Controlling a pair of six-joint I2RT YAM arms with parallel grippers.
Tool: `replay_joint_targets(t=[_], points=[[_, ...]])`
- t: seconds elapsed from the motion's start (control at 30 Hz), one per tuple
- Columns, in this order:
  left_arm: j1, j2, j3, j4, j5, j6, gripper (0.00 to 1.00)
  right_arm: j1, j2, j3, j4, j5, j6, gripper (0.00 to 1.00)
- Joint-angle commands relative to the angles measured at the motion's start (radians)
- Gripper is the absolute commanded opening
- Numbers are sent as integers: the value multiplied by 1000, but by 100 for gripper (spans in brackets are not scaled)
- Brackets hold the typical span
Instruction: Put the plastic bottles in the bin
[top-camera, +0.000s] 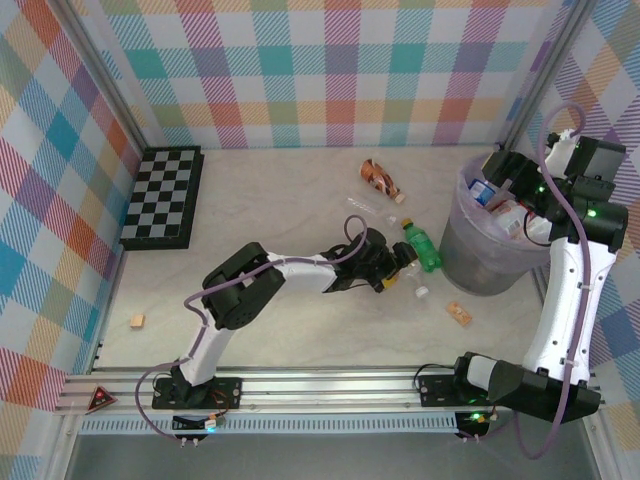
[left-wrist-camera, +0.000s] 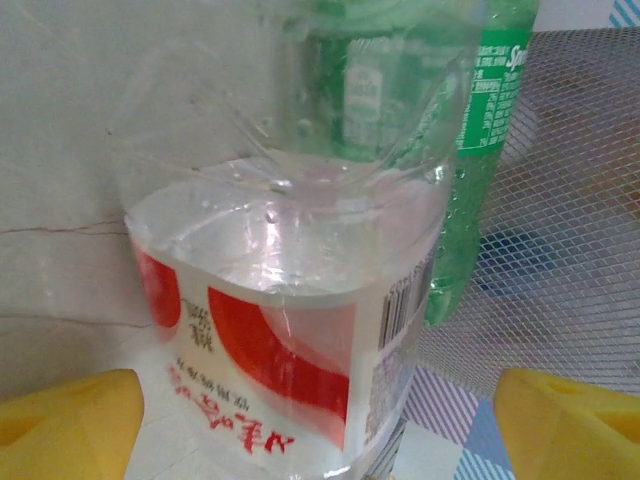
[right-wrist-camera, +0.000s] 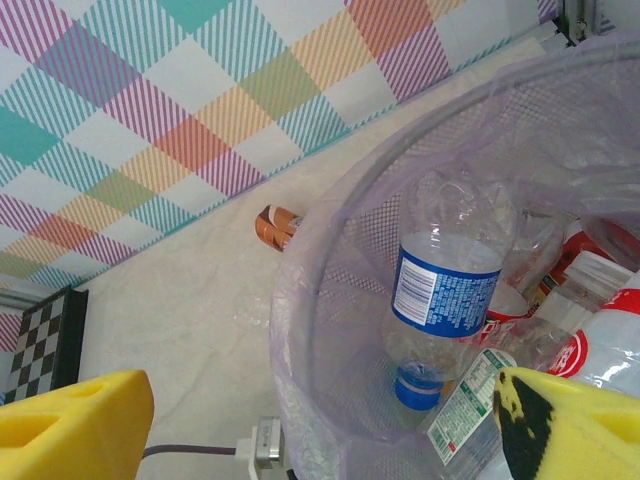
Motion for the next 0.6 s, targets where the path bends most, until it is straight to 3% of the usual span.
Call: replay_joint_targets(t=[0.0,0.57], points=[[-16,37,8,26,-19,-51,88,8,-16,-13,4,-19,-12,88],[-18,29,-25,33,-45,-25,61,10,-33,-10,4,-52,-11,88]])
